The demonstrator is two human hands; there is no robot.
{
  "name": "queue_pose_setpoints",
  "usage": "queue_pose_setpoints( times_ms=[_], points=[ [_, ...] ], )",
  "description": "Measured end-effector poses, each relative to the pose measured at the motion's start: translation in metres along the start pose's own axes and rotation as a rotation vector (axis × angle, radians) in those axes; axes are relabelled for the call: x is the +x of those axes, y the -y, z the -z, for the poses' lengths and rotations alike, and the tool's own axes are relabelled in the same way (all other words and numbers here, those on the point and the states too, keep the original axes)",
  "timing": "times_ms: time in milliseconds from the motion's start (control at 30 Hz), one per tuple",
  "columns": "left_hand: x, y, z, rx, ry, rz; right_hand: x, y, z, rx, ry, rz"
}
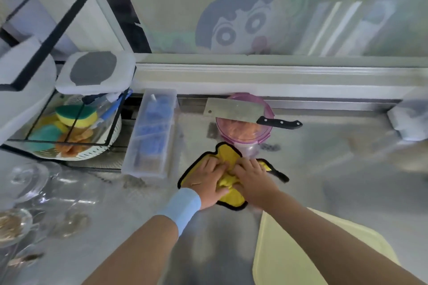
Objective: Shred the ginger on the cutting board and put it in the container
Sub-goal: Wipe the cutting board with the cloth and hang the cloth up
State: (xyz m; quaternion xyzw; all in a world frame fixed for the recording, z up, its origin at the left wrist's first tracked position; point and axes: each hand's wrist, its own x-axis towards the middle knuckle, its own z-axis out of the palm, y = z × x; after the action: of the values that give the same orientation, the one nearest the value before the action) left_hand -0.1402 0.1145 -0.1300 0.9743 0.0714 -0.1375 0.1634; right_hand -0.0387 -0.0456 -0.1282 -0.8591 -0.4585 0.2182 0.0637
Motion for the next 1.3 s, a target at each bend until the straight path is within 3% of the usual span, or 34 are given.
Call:
queue_pose_setpoints(
  times_ms=[133,267,333,433,567,833,1000,1167,1300],
  points=[
    [0.019,-0.027,-0.009,0.015,0.045,-0.142,-0.012,-0.047,0.019,-0.067,-0.075,-0.117],
    [0.048,-0.055,-0.010,0.064,0.094,-0.154,-0.014,-0.078,0.041,-0.173,-0.135,-0.320],
    [0.047,-0.059,-0.013,0.064,0.114,-0.164,-0.022,-0.078,0.039,-0.133,-0.054,-0.320],
    [0.029,-0.047,-0.016,-0.118,0.060,-0.172,-0.031,-0.054,0.028,-0.108,-0.015,-0.217],
    [-0.010,-0.031,-0.014,-0.263,0.089,-0.040,-0.040,-0.009,0.016,-0.087,0.030,-0.129],
    [-0.108,-0.029,-0.029,-0.165,0.112,0.026,-0.091,0.075,-0.033,-0.050,0.139,-0.220],
    [-0.170,0.009,-0.034,-0.124,0.058,0.143,-0.101,0.137,-0.064,-0.074,0.206,-0.094],
    [-0.227,0.091,-0.027,-0.109,0.131,0.396,-0.060,0.202,-0.071,-0.220,0.182,0.099],
    [-0.261,0.117,-0.027,-0.129,0.149,0.607,-0.029,0.250,-0.074,-0.290,0.326,0.190]
  ],
)
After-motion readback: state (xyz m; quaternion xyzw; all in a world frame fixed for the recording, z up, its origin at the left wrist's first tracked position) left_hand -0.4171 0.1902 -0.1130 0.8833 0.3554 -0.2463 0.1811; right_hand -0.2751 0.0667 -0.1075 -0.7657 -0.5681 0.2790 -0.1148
